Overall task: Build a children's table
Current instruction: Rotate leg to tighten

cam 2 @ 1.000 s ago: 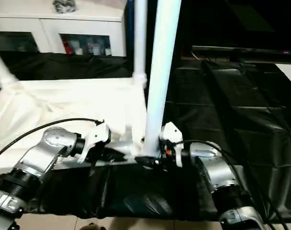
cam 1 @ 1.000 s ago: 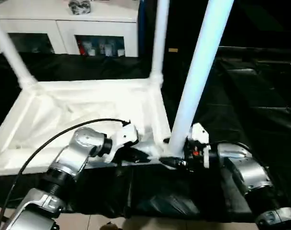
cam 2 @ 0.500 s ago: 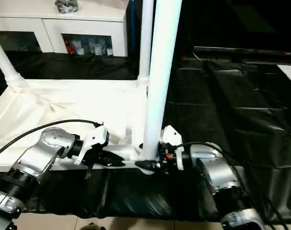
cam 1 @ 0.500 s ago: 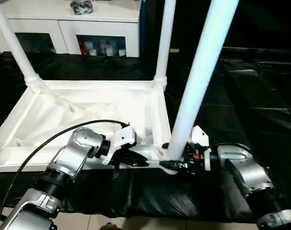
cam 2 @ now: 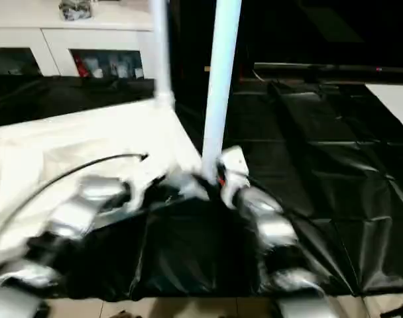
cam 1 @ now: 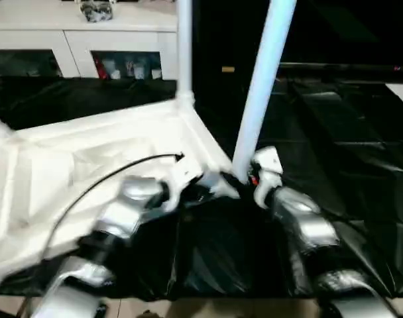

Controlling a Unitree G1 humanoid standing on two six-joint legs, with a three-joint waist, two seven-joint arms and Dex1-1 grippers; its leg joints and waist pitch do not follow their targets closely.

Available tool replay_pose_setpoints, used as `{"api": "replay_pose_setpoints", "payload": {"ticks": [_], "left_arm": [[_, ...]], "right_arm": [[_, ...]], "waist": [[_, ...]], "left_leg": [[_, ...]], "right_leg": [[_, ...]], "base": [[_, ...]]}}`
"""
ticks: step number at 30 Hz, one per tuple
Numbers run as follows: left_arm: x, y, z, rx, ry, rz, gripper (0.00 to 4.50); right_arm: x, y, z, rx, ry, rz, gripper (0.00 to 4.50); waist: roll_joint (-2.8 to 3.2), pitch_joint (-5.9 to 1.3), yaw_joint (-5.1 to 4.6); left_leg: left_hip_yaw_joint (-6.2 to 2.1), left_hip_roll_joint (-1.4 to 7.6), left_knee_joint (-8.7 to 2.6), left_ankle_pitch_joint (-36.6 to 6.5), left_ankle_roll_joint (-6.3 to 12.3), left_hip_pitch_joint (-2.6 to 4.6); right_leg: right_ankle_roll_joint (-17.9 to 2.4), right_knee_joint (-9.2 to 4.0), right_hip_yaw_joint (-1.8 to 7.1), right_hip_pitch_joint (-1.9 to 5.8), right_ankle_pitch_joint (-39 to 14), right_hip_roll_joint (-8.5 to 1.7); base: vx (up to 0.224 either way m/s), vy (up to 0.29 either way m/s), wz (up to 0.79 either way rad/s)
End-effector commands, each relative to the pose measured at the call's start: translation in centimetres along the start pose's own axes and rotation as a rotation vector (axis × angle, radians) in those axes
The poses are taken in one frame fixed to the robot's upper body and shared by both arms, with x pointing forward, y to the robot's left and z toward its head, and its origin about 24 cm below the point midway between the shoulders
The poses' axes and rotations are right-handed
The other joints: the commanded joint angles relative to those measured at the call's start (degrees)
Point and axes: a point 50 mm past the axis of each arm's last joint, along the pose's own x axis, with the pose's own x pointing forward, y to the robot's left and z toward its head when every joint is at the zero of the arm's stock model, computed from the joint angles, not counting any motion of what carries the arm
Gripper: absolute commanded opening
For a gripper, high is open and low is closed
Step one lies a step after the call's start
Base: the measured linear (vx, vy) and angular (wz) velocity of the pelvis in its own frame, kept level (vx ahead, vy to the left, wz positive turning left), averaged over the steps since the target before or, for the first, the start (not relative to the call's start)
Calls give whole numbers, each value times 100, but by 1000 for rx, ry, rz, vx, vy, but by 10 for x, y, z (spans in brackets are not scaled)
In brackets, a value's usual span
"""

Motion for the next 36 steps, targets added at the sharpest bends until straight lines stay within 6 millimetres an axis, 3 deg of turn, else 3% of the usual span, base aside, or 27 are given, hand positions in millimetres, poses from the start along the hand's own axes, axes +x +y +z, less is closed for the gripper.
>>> {"api": "replay_pose_setpoints", "payload": {"ticks": [1, 3, 4, 11, 18, 26, 30, 36], "left_arm": [[14, -12, 32, 34, -112, -30, 0], [13, -13, 32, 47, -113, -52, 0], [12, -13, 32, 56, -113, -68, 0], [2, -13, 25, 91, -108, -149, 0], [-19, -11, 15, 149, -87, -315, 0], [-37, -2, 4, 186, -44, -413, 0], [-45, -1, 0, 176, -20, -478, 0], [-48, 2, -2, 191, -4, -491, 0]], "right_arm": [[7, 35, -19, -10, 78, 108, 340], [6, 36, -18, 26, 68, 133, 345], [5, 34, -17, 39, 62, 149, 375], [0, 26, -15, -44, 51, 231, 396], [-23, 21, -15, -154, 56, 521, 396], [-54, 20, -18, -248, 101, 852, 396], [-67, 21, -17, -224, 139, 975, 381], [-70, 21, -17, -225, 155, 1003, 340]], "waist": [[-12, -391, 12], [-20, -399, 13], [-1, -401, 15], [12, -379, 5], [12, -402, 21], [19, -351, 122], [12, -363, 185], [5, -363, 192]], "left_leg": [[-30, 128, -352, -1386, 91, 18], [-25, 116, -342, -1270, 198, -6], [-21, 123, -338, -1230, 263, 4], [-34, 128, -365, -1533, 202, 13], [-18, 144, -331, -1258, 383, -5], [-11, 177, -369, -1767, 286, 47], [-17, 185, -369, -1683, 301, 45], [-26, 181, -370, -1651, 230, 37]], "right_leg": [[-1027, -389, 281, 274, -1473, -332], [-1059, -361, 282, 296, -1293, -324], [-1099, -355, 284, 292, -1191, -321], [-1003, -412, 273, 298, -1626, -330], [-1249, -320, 285, 311, -929, -308], [-1096, -414, 292, 269, -1780, -324], [-1069, -407, 292, 270, -1815, -324], [-1045, -413, 292, 262, -1900, -338]], "base": [[0, 0, 0], [0, 0, 0], [0, 0, 0], [0, 0, 0], [0, 0, 0], [0, 0, 0], [0, 0, 0], [0, 0, 0]]}}
